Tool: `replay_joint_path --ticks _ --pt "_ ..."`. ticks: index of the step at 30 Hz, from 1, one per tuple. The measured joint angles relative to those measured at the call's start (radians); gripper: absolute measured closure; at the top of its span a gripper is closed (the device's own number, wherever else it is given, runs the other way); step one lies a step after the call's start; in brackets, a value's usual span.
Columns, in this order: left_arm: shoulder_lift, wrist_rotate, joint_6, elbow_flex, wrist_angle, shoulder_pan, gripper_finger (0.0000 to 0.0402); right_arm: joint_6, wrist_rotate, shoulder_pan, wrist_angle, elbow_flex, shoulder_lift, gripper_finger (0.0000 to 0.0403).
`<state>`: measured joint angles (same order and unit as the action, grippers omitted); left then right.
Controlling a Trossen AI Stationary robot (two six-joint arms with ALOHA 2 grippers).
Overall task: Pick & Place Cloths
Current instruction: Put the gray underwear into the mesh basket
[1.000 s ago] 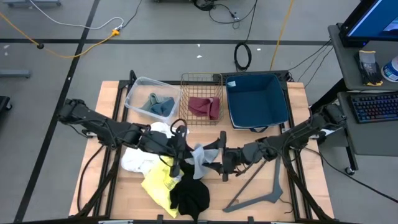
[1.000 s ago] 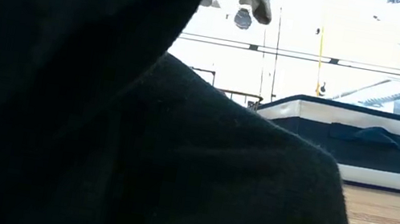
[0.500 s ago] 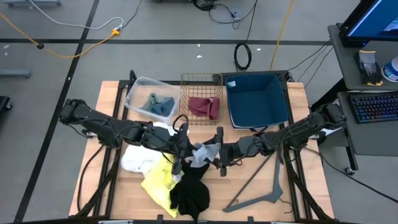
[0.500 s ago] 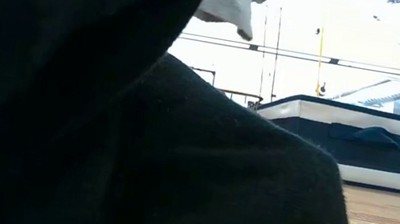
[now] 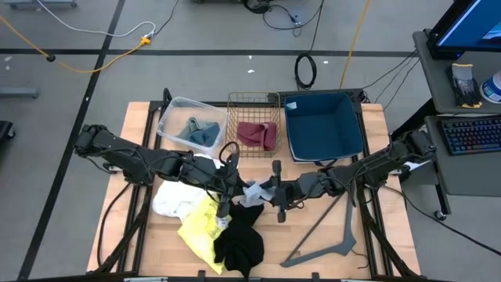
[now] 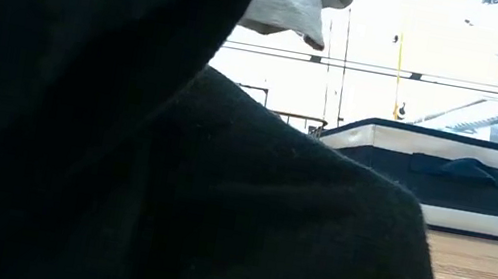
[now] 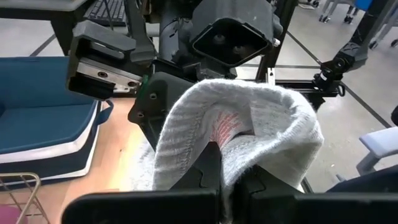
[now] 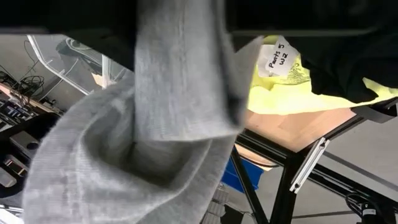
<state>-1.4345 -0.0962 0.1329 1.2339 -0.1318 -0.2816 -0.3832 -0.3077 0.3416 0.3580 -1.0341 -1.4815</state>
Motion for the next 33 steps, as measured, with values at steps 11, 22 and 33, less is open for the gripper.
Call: replay_joint_path --ticks 11,22,33 --pt "0.000 0.026 -0.019 0.000 -0.036 0.003 0.0389 -0.022 -0.002 0.000 -0.033 0.000 0.000 0.0397" --pt "0.000 -0.001 -0.023 0.000 -0.086 0.003 0.0309 -0.020 -0.005 0.000 -0.047 0.000 0.000 0.0400" --pt "0.022 -0.211 -0.017 -0.001 -0.321 0.008 0.0184 -0.020 -0.108 -0.001 -0.101 0.000 0.000 0.0402"
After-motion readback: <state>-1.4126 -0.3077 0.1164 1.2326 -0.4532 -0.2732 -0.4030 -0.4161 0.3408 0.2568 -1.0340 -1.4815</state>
